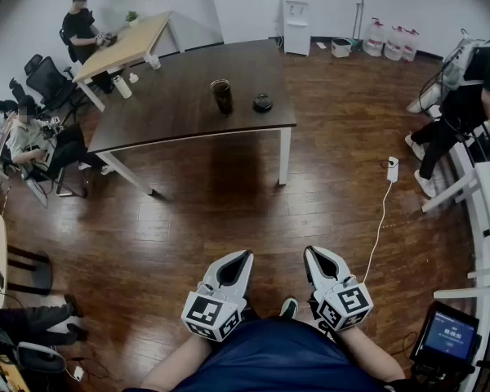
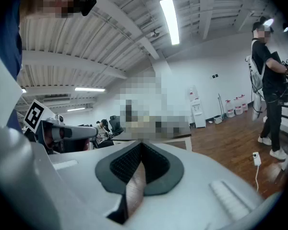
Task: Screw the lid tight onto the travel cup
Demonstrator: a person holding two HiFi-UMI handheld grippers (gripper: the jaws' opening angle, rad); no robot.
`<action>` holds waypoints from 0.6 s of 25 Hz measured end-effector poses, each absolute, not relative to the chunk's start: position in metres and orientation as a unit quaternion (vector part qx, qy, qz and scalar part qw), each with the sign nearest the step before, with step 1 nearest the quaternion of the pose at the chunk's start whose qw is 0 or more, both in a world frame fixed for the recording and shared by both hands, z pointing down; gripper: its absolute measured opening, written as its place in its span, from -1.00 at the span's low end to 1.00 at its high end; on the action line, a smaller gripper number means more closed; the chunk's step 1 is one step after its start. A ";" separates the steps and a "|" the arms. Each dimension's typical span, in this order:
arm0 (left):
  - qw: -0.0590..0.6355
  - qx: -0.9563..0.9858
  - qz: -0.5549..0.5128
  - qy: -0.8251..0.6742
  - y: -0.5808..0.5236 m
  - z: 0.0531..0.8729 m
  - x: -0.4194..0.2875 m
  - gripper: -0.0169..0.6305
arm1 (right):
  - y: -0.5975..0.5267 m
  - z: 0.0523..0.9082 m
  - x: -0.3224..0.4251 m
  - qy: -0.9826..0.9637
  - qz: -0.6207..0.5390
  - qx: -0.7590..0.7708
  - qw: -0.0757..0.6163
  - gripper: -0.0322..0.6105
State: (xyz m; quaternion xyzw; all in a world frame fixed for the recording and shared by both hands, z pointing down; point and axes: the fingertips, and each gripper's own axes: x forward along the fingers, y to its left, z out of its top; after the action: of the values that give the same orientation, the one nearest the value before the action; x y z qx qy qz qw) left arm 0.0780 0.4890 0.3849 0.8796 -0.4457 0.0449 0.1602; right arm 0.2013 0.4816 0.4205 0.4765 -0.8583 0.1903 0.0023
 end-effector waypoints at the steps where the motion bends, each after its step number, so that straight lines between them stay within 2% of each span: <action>1: 0.158 0.881 0.041 -0.445 0.483 0.385 0.073 -0.93 | 0.478 0.423 0.198 -0.855 0.191 0.483 0.006 -0.87; 6: 0.134 0.882 0.016 -0.451 0.436 0.385 0.032 -0.93 | 0.435 0.430 0.174 -0.841 0.179 0.510 0.018 -0.87; 15: 0.136 0.893 0.000 -0.428 0.343 0.395 -0.045 -0.91 | 0.336 0.424 0.111 -0.819 0.161 0.549 0.047 -0.87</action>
State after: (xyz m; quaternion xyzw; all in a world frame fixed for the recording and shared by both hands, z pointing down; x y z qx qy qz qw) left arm -0.0453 0.3429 0.3947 0.8935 -0.4280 -0.0003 0.1362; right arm 0.1110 0.3357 0.4236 0.5485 -0.8192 0.1607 0.0466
